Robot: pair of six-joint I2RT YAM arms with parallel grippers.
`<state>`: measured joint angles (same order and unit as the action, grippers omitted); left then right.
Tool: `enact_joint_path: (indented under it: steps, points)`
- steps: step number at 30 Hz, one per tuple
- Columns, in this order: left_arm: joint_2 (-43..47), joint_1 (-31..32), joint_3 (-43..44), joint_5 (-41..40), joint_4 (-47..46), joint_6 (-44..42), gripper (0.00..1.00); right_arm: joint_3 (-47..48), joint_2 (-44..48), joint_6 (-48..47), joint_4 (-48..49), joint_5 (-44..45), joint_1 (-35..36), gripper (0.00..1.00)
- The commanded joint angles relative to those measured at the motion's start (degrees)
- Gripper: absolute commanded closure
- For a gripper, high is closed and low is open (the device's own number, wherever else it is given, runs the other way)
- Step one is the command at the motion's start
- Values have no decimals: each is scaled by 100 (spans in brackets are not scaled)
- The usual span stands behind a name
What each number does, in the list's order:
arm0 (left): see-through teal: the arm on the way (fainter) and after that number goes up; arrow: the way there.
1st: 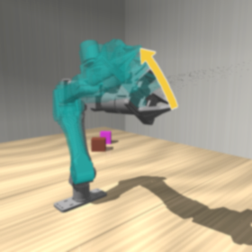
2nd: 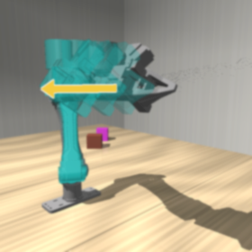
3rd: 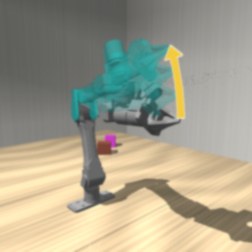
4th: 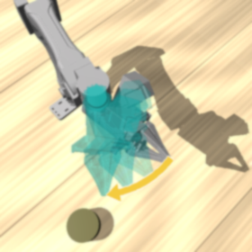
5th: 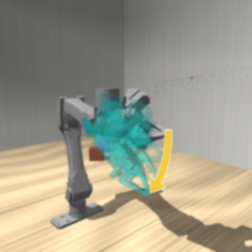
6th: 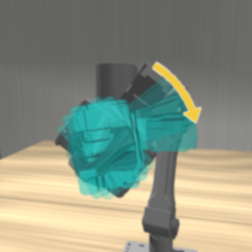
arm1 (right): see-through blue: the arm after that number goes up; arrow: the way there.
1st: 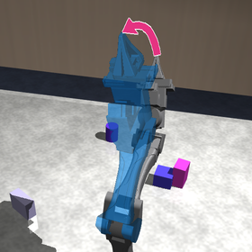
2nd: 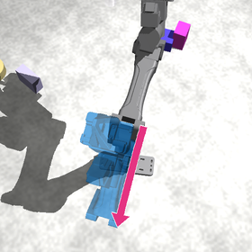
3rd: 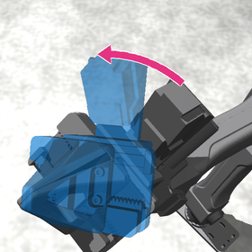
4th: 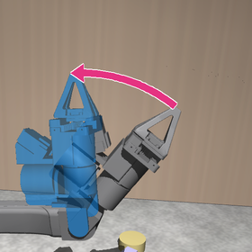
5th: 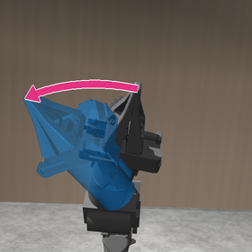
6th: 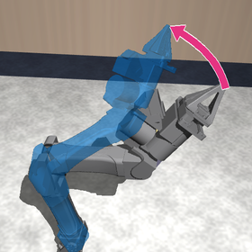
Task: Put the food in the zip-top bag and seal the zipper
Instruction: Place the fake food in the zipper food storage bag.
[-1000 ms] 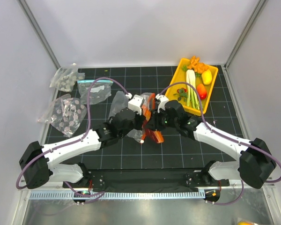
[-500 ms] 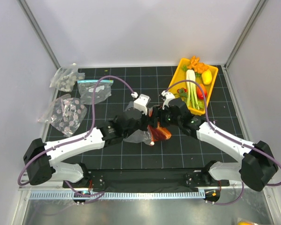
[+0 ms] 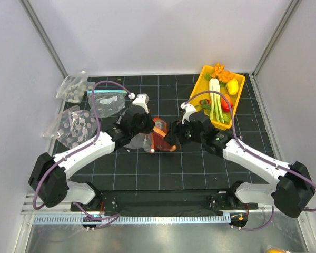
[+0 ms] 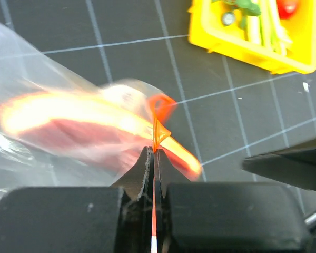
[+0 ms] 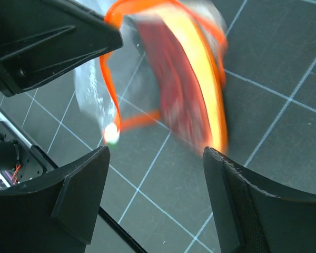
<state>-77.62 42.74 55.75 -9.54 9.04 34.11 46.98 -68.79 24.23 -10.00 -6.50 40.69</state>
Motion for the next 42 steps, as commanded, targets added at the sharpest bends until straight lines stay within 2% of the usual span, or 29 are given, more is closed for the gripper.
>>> enact_joint_path:
  steps: [1,6,12,18,24,32,35,36,40,41,42]
  points:
    - [133,-20,7,-284,63,8,100,320,139,-146,-195,210,1,20]
    - [554,-91,-186,-698,2,43,100,294,-326,142,-29,211,1,16]
    - [1188,-91,-424,-567,-104,87,100,-250,-389,609,1104,17,-17,9]
    - [1504,-91,-512,-549,-78,96,100,-391,-521,855,1369,-254,-280,4]
    - [1847,-91,-600,-601,-60,114,100,-637,-784,1382,1975,-1107,-772,6]
    - [2067,-82,-609,-821,28,26,100,-690,-1294,1804,2405,-1713,-782,9]
    - [2067,-91,-618,-848,28,17,100,-743,-1347,1927,2625,-1811,-782,28]
    - [2041,-82,-609,-839,19,17,100,-778,-1251,1936,2661,-1785,-782,38]
    - [1997,-90,-600,-830,28,8,100,-831,-848,1744,2398,-1451,-782,60]
    - [1988,-91,-600,-813,28,8,100,-857,-768,1726,2354,-1381,-782,74]
    - [1971,-82,-600,-821,19,8,100,-875,-706,1717,2345,-1319,-782,79]
